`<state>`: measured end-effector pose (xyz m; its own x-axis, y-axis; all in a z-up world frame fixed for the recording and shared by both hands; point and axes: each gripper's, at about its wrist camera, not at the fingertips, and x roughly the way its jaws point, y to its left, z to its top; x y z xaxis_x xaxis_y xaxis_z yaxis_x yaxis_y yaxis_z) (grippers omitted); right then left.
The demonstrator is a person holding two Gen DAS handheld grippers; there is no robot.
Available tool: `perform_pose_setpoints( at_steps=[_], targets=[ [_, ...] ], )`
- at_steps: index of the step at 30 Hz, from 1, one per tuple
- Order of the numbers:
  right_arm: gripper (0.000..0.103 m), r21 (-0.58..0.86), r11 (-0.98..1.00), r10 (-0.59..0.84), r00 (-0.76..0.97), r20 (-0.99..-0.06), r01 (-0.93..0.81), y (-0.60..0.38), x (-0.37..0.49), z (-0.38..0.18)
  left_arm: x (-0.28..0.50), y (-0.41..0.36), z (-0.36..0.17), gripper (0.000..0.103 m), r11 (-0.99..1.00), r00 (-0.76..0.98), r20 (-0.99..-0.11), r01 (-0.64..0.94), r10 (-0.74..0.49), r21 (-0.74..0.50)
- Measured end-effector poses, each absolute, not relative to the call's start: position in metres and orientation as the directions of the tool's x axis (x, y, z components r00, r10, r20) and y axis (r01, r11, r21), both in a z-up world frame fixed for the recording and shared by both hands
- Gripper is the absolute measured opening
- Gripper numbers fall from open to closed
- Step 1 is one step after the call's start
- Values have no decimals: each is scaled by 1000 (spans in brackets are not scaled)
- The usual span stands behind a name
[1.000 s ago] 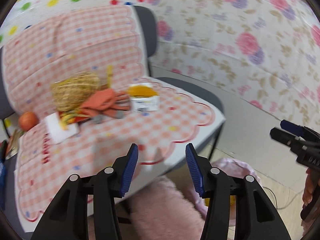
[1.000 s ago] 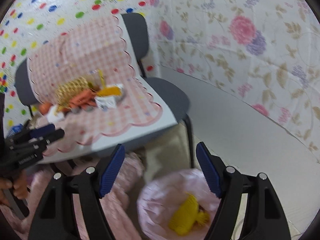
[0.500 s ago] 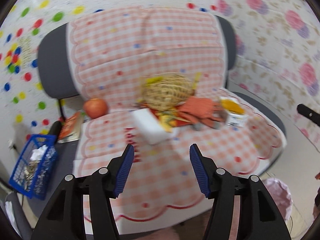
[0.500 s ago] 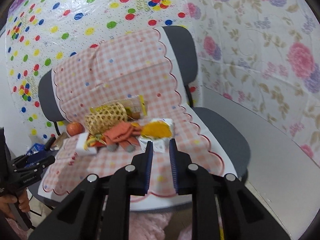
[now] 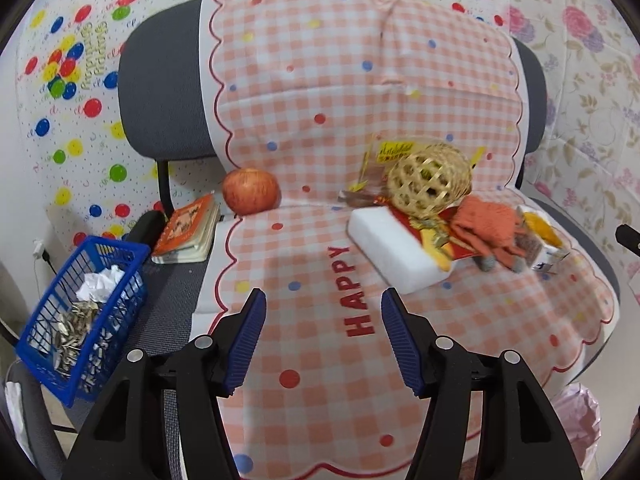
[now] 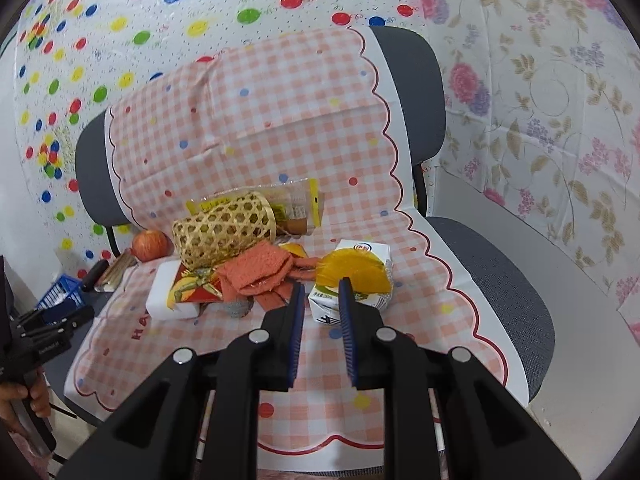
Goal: Collect trash
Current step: 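Return both grippers to the chair, then grasp the orange-lidded milk carton with the right gripper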
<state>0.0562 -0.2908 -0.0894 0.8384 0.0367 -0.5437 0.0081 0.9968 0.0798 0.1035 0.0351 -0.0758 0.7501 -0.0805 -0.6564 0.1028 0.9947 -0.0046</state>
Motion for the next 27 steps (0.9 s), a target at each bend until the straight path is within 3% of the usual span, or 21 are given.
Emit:
perform_pose_setpoints(
  at_steps=[9,17,19,27],
  targets=[
    [39,10,995,-75,802,-593,100,-312,65,-104,130,36,-92,63,994,724,-683,110,-97,-25],
    [44,88,994,8,762,-647,65,-319,110,-126,153,29,-88,66,993,730,-677,116,-98,-19],
    [54,117,991,23,761,-648,69,-324,126,-129,159,28,-89,66,994,731,-676,112,-92,-14],
    [54,173,976,29,701,-713,135,-348,179,-156,179,27,-95,66,996,725,-686,93,-68,0]
  ],
)
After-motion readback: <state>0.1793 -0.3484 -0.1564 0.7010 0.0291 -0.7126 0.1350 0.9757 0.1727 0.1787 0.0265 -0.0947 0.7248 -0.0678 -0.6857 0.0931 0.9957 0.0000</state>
